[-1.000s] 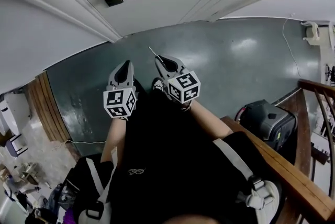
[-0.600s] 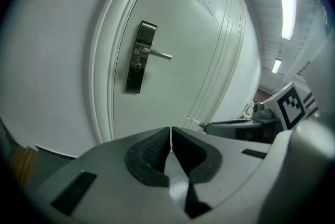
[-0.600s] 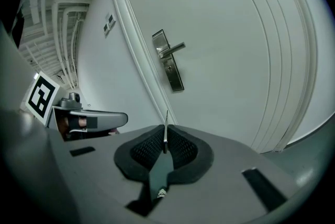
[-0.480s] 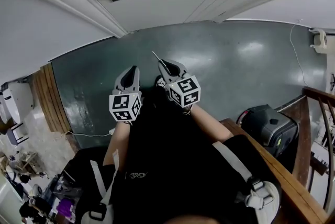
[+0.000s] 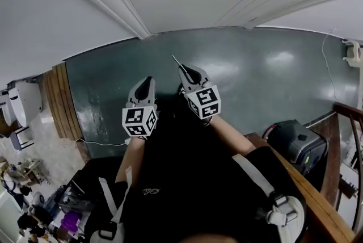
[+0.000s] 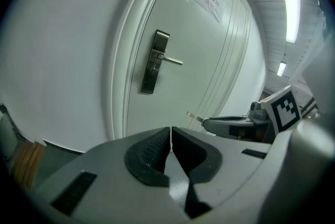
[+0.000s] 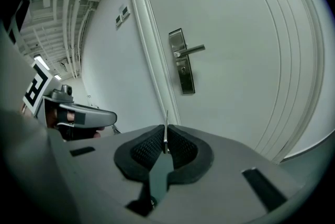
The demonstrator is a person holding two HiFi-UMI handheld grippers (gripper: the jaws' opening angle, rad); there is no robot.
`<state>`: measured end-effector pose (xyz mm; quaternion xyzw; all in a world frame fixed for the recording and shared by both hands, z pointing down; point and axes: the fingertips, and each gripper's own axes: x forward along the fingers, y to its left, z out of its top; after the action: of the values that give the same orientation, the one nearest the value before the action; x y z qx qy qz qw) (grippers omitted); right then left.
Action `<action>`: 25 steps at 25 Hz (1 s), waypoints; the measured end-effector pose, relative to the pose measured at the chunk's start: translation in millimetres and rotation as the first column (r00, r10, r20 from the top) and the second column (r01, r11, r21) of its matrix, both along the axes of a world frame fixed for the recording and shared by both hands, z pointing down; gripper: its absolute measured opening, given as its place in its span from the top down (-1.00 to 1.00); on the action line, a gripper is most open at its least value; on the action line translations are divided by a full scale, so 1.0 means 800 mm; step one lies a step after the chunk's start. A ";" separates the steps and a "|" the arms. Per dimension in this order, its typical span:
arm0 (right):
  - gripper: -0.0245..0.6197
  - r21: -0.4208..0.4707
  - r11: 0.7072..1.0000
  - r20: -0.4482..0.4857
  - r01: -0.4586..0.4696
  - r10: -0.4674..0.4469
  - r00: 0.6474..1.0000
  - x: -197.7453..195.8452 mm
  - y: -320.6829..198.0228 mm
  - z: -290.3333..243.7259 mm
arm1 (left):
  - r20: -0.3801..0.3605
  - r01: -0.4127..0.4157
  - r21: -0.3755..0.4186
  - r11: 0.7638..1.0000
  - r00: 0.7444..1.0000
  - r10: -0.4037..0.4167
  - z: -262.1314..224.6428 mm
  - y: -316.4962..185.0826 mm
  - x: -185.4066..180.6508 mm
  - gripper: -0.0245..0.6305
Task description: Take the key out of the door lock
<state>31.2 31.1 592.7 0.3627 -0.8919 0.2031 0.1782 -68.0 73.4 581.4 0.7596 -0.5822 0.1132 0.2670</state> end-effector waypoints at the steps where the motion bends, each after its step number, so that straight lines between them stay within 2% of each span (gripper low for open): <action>1: 0.82 0.009 1.000 -0.001 -0.002 0.002 1.000 -0.006 0.001 -0.005 | -0.002 0.000 0.008 1.000 1.000 0.000 -0.005 0.000 -0.006 0.84; 6: 0.82 0.074 0.997 0.004 -0.021 0.021 1.000 -0.031 -0.001 -0.036 | -0.013 -0.030 0.083 0.996 0.999 0.031 -0.043 -0.008 -0.026 0.84; 12: 0.82 0.180 0.983 0.018 -0.031 0.028 0.999 -0.060 -0.014 -0.088 | -0.035 -0.023 0.198 0.980 0.999 0.030 -0.102 -0.027 -0.055 0.84; 20: 0.82 0.334 0.941 0.049 -0.052 0.038 0.998 -0.080 -0.041 -0.167 | -0.016 -0.009 0.363 0.932 1.000 0.016 -0.185 -0.054 -0.079 0.84; 25: 0.82 0.393 0.917 0.077 -0.070 0.043 0.996 -0.082 -0.052 -0.214 | 0.019 -0.016 0.441 0.897 1.000 0.009 -0.223 -0.062 -0.082 0.84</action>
<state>-34.5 -10.5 421.3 0.4098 -0.9091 0.0362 0.0657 -133.2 24.1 402.8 0.8031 -0.5899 -0.0139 0.0824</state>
